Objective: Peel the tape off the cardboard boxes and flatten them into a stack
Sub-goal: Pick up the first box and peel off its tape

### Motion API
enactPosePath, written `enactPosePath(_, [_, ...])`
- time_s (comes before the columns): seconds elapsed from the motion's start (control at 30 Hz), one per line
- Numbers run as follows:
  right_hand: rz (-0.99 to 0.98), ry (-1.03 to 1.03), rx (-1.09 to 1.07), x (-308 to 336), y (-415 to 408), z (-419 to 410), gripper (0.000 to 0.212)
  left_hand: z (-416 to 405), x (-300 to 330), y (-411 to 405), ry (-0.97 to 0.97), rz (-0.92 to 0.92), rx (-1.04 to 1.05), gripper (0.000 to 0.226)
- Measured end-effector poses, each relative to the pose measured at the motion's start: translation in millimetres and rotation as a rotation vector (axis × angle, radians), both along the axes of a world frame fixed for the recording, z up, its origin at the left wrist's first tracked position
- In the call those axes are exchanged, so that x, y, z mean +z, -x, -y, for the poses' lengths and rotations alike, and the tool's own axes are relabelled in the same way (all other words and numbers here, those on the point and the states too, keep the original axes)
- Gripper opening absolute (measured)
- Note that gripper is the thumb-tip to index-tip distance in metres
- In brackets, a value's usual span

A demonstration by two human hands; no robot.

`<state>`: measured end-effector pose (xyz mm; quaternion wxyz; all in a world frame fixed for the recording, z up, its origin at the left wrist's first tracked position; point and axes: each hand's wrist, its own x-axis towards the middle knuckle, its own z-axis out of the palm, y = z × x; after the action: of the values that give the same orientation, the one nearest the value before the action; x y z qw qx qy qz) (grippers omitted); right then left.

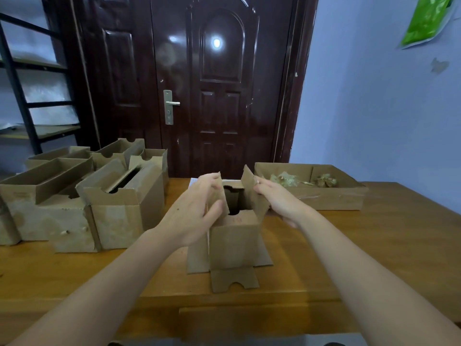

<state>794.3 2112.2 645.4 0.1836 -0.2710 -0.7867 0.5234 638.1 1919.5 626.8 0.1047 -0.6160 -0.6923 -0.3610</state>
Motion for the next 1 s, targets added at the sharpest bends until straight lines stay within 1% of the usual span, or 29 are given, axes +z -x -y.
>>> enactPosePath(0.03, [-0.005,-0.001,-0.003,1.8,2.4,1.8,0.040,-5.5,4.2,-3.4,0.019,-0.027,-0.016,0.036])
enactPosePath(0.07, [-0.006,-0.011,-0.010,4.0,4.1,4.3,0.041,-11.0,8.2,-4.8,0.049,-0.100,-0.016,0.039])
enactPosePath(0.13, [0.003,-0.038,-0.004,5.5,4.0,4.8,0.035,-17.2,17.4,-4.7,0.135,-0.260,0.007,0.035])
enactPosePath(0.17, [0.012,-0.052,-0.004,6.2,1.6,2.6,0.038,-16.2,22.5,-2.3,0.165,-0.301,0.017,0.036])
enactPosePath(0.2, [0.017,-0.084,-0.015,7.5,-2.0,2.0,0.037,-14.0,25.8,2.0,0.166,-0.318,0.023,0.039])
enactPosePath(0.27, [0.027,-0.146,-0.022,6.5,-9.9,-3.0,0.027,-9.1,28.1,13.0,0.122,-0.312,0.039,0.043])
enactPosePath(0.33, [0.042,-0.197,-0.032,1.2,-18.0,-8.9,0.039,-3.6,26.9,23.1,0.088,-0.302,0.089,0.048])
enactPosePath(0.37, [0.052,-0.245,-0.041,-1.4,-20.8,-9.8,0.042,-0.5,24.8,26.9,0.078,-0.297,0.116,0.049])
enactPosePath(0.47, [0.050,-0.468,-0.085,-10.8,-23.5,-11.0,0.030,9.1,12.1,32.8,0.043,-0.243,0.185,0.045])
enactPosePath(0.5, [0.043,-0.502,-0.087,-14.3,-23.5,-10.5,0.027,11.8,5.5,33.4,0.042,-0.211,0.205,0.044])
enactPosePath(0.67, [0.071,-0.556,-0.102,-34.5,-22.3,-5.5,0.027,16.9,-30.8,28.7,0.049,-0.081,0.263,0.036])
enactPosePath(0.73, [0.096,-0.482,-0.098,-37.6,-23.2,-3.3,0.038,16.3,-38.4,22.1,0.032,-0.025,0.286,0.037])
enactPosePath(0.8, [0.145,-0.398,-0.063,-30.5,-25.5,0.3,0.065,14.6,-42.8,13.9,0.019,0.011,0.308,0.040])
enactPosePath(0.83, [0.210,-0.399,-0.031,-24.2,-26.1,2.5,0.082,14.0,-43.7,10.3,0.016,0.020,0.315,0.042])
enactPosePath(0.9, [0.404,-0.474,0.037,-9.4,-24.5,8.6,0.121,14.0,-43.8,4.2,0.010,0.032,0.309,0.045])
enactPosePath(0.93, [0.505,-0.532,0.060,-2.6,-22.3,11.3,0.134,14.5,-43.7,1.2,0.005,0.033,0.296,0.046])
enactPosePath(1.0, [0.651,-0.639,0.058,6.6,-17.5,16.4,0.145,16.2,-43.4,-5.1,0.003,0.017,0.254,0.050])
